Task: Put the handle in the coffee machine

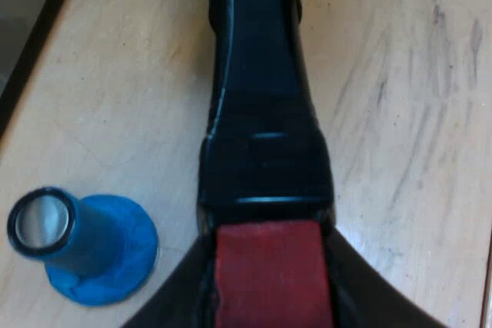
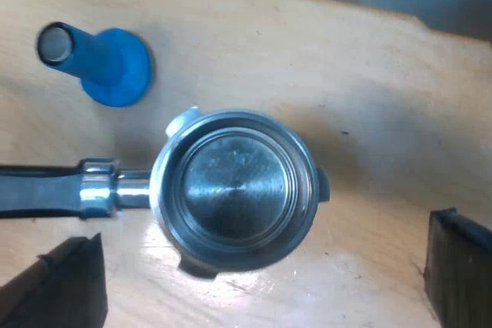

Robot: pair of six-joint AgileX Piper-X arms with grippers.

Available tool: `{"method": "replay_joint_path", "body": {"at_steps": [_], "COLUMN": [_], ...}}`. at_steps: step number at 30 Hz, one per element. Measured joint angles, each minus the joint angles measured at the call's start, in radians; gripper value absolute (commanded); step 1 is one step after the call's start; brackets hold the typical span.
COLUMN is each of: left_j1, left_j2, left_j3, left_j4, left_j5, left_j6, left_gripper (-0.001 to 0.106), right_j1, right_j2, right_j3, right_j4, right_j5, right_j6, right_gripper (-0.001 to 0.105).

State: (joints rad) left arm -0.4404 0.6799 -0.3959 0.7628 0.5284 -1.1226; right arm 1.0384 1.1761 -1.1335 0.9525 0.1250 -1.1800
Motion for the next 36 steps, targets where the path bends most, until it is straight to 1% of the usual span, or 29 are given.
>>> {"method": "replay_joint_path", "body": {"at_steps": [2,8,13,15,16,17,19,22,24,28,33,34,36], "left_j1": [0.027,0.128,0.195,0.219,0.237,0.253,0.283,0.331,0.369,0.445,0.483,0.502,0.518], "left_j2": [0.000,0.000,0.000,0.000,0.000,0.000,0.000,0.000,0.000,0.000,0.000,0.000,0.000], "left_j3": [-0.002,-0.036,-0.061,-0.069,-0.076,-0.083,-0.093,-0.093,-0.093,-0.093,-0.093,-0.093,-0.093], "left_j4": [0.015,0.065,0.066,0.072,0.082,0.096,0.121,0.147,0.167,0.183,0.183,0.183,0.183], "left_j5": [0.002,0.045,0.052,0.052,0.056,0.061,0.073,0.094,0.099,0.137,0.152,0.157,0.167], "left_j6": [0.000,0.000,0.000,0.000,0.000,0.014,0.047,0.071,0.097,0.143,0.175,0.198,0.203], "left_gripper": [0.000,0.000,0.000,0.000,0.000,0.000,0.000,0.000,0.000,0.000,0.000,0.000,0.000], "right_j1": [0.000,0.008,0.087,0.103,0.123,0.189,0.218,0.261,0.277,0.314,0.340,0.345,0.350], "right_j2": [-0.013,-0.030,-0.030,-0.030,-0.030,-0.030,-0.030,-0.030,-0.030,-0.025,0.005,0.015,0.039], "right_j3": [0.000,0.000,0.000,0.000,0.000,0.000,0.000,0.000,0.000,0.000,0.000,0.000,0.000], "right_j4": [0.000,0.000,-0.023,-0.029,-0.036,-0.068,-0.086,-0.114,-0.133,-0.182,-0.227,-0.239,-0.272], "right_j5": [0.000,0.024,0.135,0.153,0.178,0.273,0.333,0.414,0.444,0.539,0.601,0.611,0.627], "right_j6": [-0.004,-0.011,-0.011,-0.011,-0.011,-0.007,-0.005,-0.003,-0.002,-0.002,-0.002,-0.002,-0.002], "right_gripper": [0.085,0.085,0.085,0.085,0.085,0.085,0.085,0.085,0.085,0.085,0.085,0.085,0.085]}}
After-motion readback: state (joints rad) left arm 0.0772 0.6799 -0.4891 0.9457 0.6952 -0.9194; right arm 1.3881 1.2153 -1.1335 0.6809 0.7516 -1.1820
